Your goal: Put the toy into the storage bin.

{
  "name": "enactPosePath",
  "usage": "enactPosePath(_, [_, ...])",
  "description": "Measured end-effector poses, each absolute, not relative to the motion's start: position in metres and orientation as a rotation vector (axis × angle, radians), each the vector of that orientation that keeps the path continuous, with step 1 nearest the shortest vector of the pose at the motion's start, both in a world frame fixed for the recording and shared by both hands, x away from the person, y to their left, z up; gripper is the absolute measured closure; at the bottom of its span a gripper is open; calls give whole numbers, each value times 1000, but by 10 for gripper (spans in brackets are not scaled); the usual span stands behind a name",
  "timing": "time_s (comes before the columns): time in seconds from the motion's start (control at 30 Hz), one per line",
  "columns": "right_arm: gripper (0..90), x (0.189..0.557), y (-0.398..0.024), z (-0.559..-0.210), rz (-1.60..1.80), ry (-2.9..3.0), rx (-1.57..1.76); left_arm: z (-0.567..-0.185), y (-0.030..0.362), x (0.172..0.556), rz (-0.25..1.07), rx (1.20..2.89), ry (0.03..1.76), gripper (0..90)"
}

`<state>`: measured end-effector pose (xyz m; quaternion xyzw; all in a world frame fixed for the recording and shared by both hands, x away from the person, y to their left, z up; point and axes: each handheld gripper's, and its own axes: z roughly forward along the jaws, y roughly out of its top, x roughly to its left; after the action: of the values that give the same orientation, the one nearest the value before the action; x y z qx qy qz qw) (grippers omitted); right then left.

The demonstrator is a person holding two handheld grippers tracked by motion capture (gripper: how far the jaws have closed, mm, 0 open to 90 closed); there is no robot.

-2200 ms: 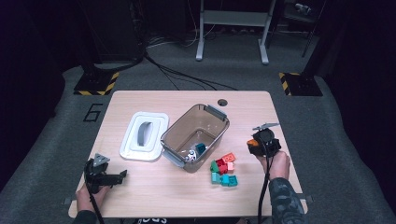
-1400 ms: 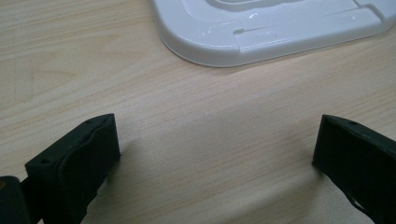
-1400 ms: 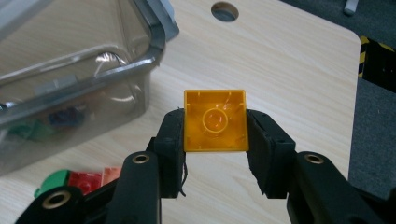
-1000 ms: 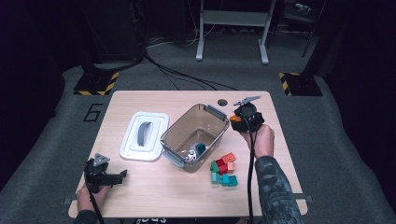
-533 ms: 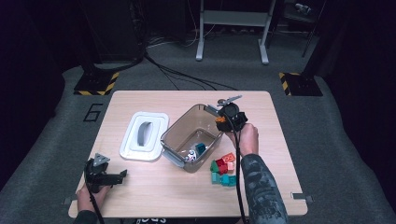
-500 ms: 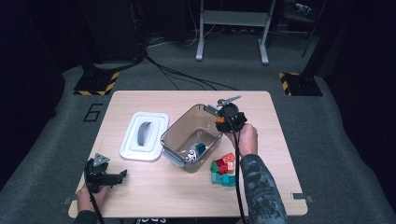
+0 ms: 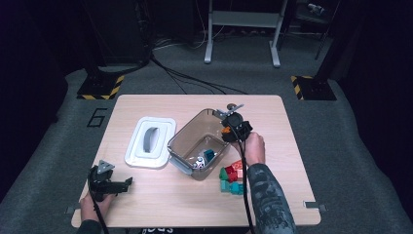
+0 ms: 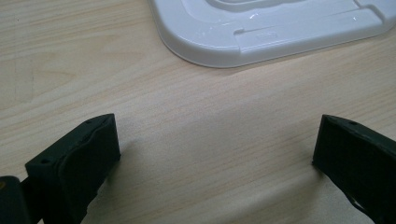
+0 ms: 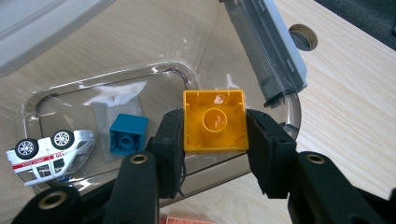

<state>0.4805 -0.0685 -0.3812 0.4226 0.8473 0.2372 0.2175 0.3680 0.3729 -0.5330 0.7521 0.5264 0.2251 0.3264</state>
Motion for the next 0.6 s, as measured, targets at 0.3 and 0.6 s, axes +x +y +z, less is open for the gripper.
enactPosePath(0.3, [323,471,-78,-369,746,2287,1206,-533,373,368,583,1973,1382,3])
enactPosePath(0.6, [128,447,-124,-370,851,2193,1282,-533,373,368,591,1971,1380,3])
